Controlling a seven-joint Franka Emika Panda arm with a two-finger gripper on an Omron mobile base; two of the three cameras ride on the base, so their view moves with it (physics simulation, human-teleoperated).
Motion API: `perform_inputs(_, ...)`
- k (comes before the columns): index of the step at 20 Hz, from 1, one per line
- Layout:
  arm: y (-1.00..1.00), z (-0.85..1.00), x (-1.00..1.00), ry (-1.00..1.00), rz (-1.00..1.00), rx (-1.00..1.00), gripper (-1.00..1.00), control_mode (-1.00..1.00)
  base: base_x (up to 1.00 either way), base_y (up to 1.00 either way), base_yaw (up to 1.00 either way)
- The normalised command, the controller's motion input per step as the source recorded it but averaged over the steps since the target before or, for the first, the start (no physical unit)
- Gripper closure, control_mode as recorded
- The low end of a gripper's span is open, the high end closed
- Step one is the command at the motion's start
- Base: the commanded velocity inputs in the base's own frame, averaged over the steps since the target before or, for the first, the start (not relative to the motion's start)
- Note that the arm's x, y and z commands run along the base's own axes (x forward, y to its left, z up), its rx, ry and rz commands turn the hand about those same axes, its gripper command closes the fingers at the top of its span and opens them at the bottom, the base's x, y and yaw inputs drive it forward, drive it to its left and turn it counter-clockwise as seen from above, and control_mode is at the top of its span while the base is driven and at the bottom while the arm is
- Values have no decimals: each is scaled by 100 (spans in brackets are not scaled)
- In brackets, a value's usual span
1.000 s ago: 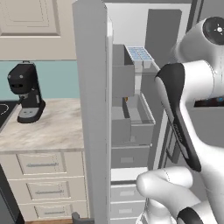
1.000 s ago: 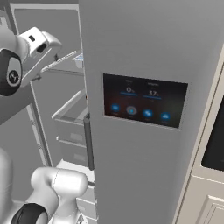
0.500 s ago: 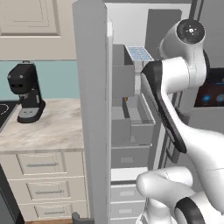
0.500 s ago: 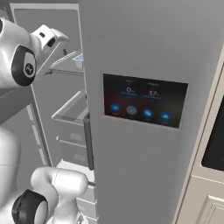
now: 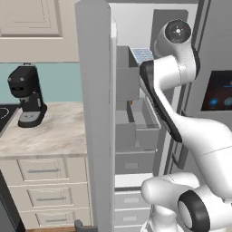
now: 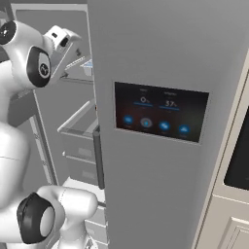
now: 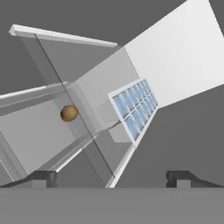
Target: Open the freezer door, pick up the ice cube tray from the freezer, and place it on the dining counter.
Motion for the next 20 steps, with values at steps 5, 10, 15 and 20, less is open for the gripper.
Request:
perform_inputs(5,0,-2,47,0,0,-9,-100,-100,0,0,0)
perform_inputs(10,0,-2,40,0,0,-5,-100,-100,0,0,0)
perform_inputs(15,0,-18,18,0,1,-2,-100,-100,0,0,0)
perform_inputs(20,0,-19,11,0,0,-2,-100,-100,0,0,0)
